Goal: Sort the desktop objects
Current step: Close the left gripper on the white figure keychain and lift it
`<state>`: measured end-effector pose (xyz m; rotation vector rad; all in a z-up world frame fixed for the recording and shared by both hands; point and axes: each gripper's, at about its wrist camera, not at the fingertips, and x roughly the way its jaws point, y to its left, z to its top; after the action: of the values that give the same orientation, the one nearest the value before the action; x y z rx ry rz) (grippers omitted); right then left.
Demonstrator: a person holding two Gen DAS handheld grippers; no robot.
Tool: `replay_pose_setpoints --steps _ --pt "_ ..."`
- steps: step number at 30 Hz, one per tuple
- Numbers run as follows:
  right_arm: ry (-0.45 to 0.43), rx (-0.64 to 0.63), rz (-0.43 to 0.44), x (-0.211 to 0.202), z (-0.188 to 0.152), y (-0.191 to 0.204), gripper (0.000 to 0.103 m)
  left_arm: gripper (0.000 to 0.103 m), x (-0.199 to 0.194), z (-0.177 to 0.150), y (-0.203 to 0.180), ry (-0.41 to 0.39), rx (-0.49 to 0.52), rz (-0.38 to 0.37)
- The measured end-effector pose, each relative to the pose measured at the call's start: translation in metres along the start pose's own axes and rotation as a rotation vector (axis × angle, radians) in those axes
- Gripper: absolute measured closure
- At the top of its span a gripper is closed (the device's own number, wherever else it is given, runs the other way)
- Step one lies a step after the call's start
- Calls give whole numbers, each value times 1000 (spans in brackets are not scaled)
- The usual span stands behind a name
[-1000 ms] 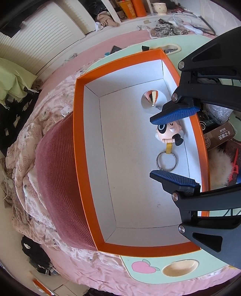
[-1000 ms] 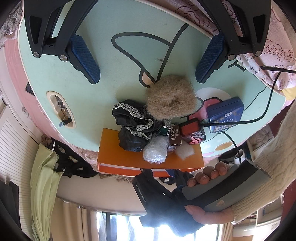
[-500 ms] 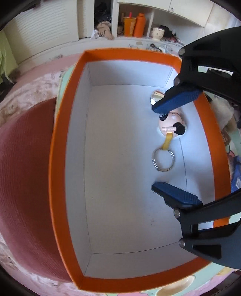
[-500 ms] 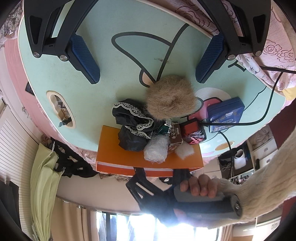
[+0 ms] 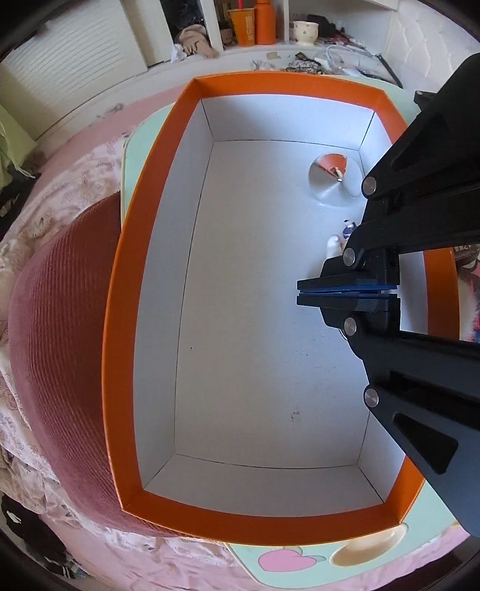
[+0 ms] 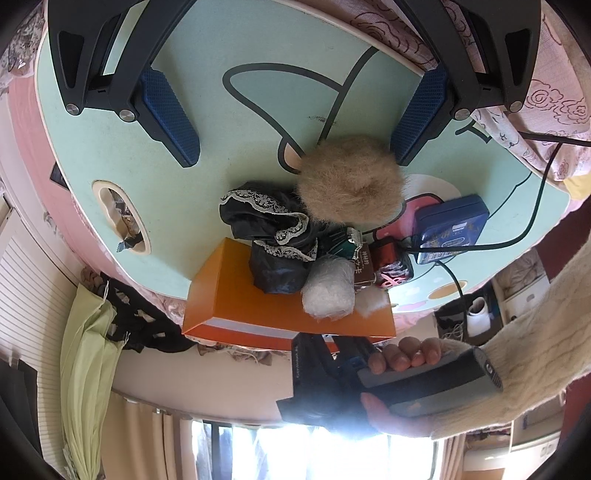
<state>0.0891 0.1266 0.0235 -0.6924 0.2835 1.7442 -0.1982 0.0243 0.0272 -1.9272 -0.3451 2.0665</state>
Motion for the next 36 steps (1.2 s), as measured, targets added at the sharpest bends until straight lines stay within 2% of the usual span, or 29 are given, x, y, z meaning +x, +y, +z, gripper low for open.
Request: replay_pose_setpoints --steps 3,8,12,14,16,18,20,23,24,25,26,27,28,29,30,36 --pt "0 1 -1 0 0 0 0 103 -11 0 3 -16 -4 -49" --pt "1 5 -6 0 -1 0 0 103 -64 -1 7 -118 -13 -171" --pt "3 9 -11 -1 -1 0 0 103 -98 -2 0 -180 20 -193" --pt "3 9 -12 -1 -1 0 0 96 -91 3 -10 -136 32 -174" --pt "3 11 -13 -1 -1 0 0 66 -76 2 -5 -49 -4 -157" --pt "3 11 -14 -1 -1 0 0 56 -54 1 -7 52 -35 -152" --pt "3 12 -15 -1 -2 0 0 56 -34 2 -6 129 -42 -120" --pt "3 13 -17 -2 -2 1 0 54 -20 4 -6 168 -43 -72" --pt "4 14 -17 -2 -2 1 0 54 -15 4 -7 220 23 -66" --pt "5 15 -18 -1 -2 1 0 55 -11 4 -11 237 41 -25" --pt "2 14 -20 -2 -2 1 0 54 -9 4 -16 233 67 26" --pt "4 14 -19 1 0 3 0 48 -4 3 -19 230 82 42" --pt "4 16 -19 3 1 4 0 51 2 3 -21 245 87 70" --pt "7 16 -18 6 3 5 0 52 6 2 -27 241 121 143" --pt "4 13 -20 6 4 6 0 54 6 1 -31 228 142 180" --pt "3 17 -22 7 10 8 0 59 -2 -1 -32 186 148 176"
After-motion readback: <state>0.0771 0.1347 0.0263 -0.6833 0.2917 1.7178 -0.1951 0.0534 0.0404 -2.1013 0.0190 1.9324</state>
